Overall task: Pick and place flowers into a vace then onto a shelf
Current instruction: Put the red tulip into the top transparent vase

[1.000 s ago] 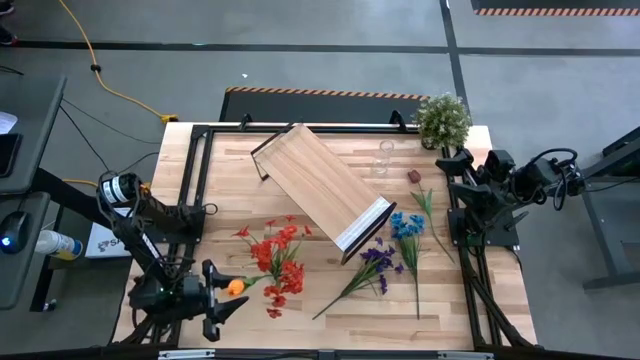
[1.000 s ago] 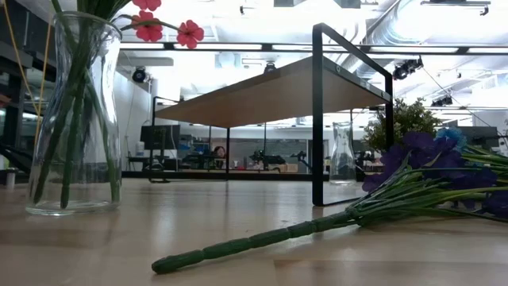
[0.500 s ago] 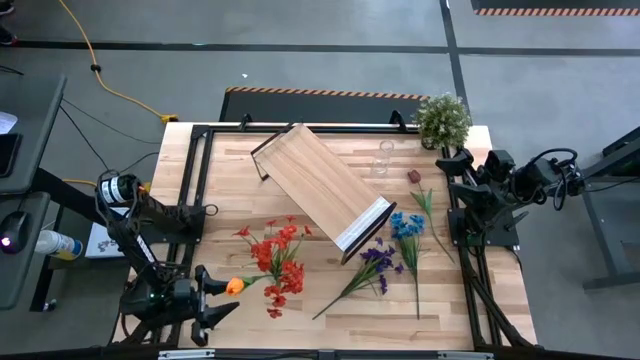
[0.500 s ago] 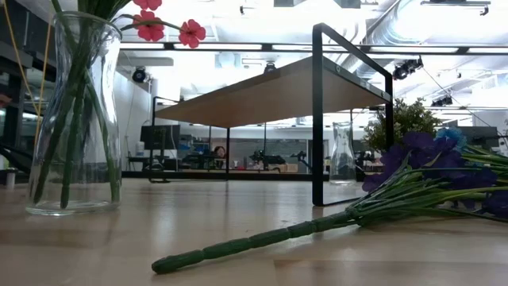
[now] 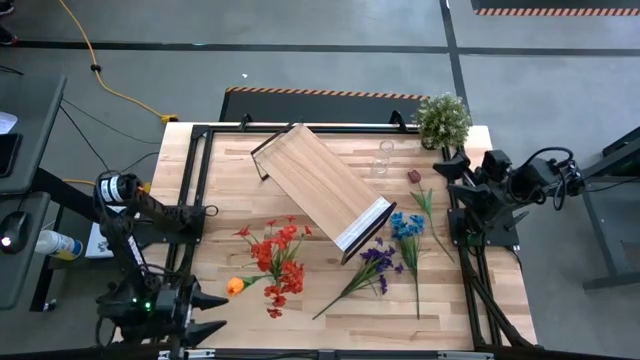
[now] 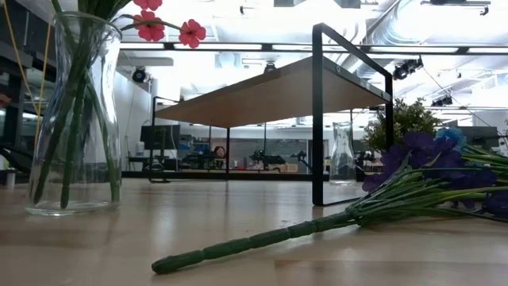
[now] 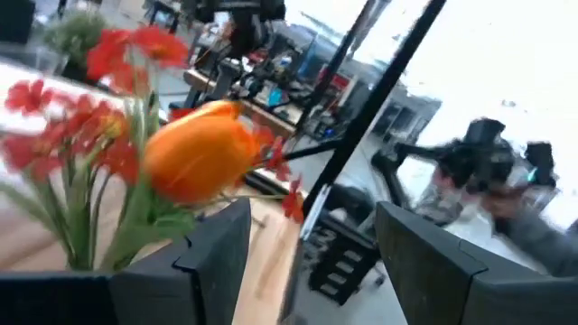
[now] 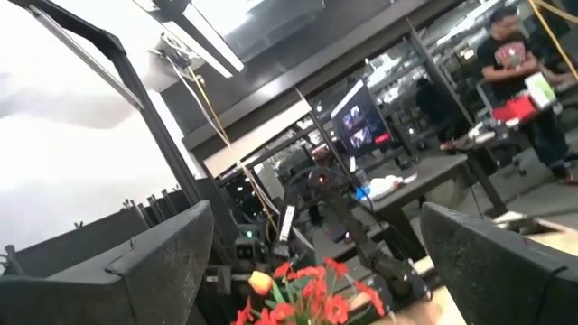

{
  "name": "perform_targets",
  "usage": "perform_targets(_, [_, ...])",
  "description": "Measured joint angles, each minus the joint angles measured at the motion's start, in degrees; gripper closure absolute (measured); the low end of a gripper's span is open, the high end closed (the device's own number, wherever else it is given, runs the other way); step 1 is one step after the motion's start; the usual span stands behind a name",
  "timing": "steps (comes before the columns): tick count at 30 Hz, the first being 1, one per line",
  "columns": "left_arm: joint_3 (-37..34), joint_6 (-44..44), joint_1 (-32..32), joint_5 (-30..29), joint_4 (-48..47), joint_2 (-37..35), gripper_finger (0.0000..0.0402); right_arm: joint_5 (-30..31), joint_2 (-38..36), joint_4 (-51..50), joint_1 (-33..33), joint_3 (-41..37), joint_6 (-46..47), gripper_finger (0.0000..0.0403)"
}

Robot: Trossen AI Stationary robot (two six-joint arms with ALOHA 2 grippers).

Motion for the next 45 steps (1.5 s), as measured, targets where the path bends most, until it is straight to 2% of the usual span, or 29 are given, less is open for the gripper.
perform_targets(3, [3.01,4.31,0.06,0.26,0.39,-0.88,0.0129,-0.02,0.0,-2.14,0.02,0.0,1.96,0.0022])
perform_targets(6, [4.9,6.43,-0.22,-2.67,0.79,-1.88,0.0129,-0.63,-0.02,-4.81,0.02,0.0,5.14,0.0022])
perform_targets(13, [8.88,15.9,-0.62,-1.79,0.65,-2.75,0.0132,-4.34,-0.02,-9.84,0.04,0.0,9.93,0.0022])
perform_targets(36, [9.46,21.98,-0.94,-2.28,0.43,-6.46,0.0132,-4.04,-0.02,-9.69,0.04,0.0,9.76,0.0022])
perform_targets(41, [9.48,24.88,0.22,-1.25,0.46,-8.05,0.0131,-3.83,-0.02,-9.69,0.05,0.0,9.74,0.0022])
perform_targets(45, [11.78,30.49,1.68,-1.99,0.38,-8.74,0.0128,-3.37,-0.02,-9.69,0.04,0.0,9.74,0.0022])
